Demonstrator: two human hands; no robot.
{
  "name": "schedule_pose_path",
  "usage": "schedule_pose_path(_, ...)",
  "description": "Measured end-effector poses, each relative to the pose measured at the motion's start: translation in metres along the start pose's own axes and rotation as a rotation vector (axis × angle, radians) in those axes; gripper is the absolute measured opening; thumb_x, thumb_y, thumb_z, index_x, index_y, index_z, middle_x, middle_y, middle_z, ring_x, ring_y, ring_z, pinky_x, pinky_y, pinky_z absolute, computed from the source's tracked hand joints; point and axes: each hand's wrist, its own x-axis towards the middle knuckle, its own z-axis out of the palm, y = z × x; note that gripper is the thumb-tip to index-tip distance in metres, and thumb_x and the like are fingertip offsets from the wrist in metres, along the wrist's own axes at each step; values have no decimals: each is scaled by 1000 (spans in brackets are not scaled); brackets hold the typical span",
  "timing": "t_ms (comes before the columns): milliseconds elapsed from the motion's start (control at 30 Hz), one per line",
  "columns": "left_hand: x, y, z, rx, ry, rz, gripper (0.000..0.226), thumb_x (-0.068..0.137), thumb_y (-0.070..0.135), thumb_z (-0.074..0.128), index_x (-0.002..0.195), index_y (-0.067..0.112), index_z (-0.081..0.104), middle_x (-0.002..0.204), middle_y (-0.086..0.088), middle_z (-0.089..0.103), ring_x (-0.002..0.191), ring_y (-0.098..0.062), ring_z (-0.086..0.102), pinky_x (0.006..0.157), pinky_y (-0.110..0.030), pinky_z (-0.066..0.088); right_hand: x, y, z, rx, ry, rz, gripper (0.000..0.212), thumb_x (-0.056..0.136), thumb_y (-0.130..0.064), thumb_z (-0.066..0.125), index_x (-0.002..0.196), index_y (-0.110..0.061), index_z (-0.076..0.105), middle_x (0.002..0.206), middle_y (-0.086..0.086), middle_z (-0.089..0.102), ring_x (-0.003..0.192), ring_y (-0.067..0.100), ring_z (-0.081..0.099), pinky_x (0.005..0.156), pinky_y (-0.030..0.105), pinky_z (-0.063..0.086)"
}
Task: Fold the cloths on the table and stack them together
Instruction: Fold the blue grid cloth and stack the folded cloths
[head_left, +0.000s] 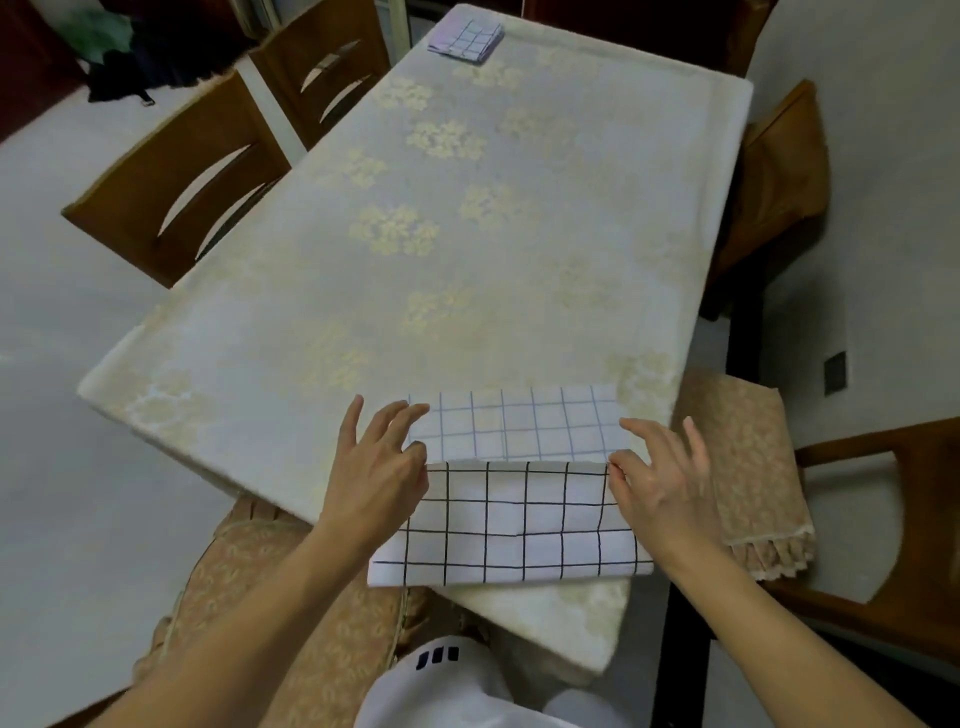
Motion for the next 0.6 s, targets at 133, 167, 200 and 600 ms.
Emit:
schedule_pose_path(133, 36, -17, 24, 3, -40, 49, 9, 70, 17, 80, 68, 13, 72, 134, -10, 62, 128, -30, 55, 111, -65, 28, 28, 8, 31, -23, -40, 4, 9, 79, -8, 77, 74, -12, 71, 119, 11, 66, 108, 29, 64, 116, 58, 27)
schedule_pose_path(167, 43, -20, 29, 0, -52, 53, 9, 70, 18, 80, 70, 13, 73, 134, -10, 62, 127, -30, 55, 111, -65, 29, 34, 9, 39, -23, -53, 8, 8, 79, -8, 77, 74, -12, 71, 120, 11, 66, 108, 28, 64, 116, 57, 27)
schedule_pose_path(200, 50, -24, 35, -8, -59, 50, 9, 71, 18, 80, 71, 13, 73, 133, -10, 63, 126, -30, 56, 111, -65, 29, 39, 10, 46, -23, -61, 12, 9, 78, -7, 77, 74, -12, 71, 120, 10, 66, 108, 28, 64, 116, 57, 27)
schedule_pose_path(600, 93, -45, 84, -48, -87, -38, 9, 75, 18, 78, 77, 11, 72, 128, -12, 65, 121, -32, 59, 111, -65, 30, 86, 35, 106, -19, -191, -2, 12, 81, -7, 76, 76, -12, 67, 123, 12, 64, 113, 28, 59, 116, 55, 28)
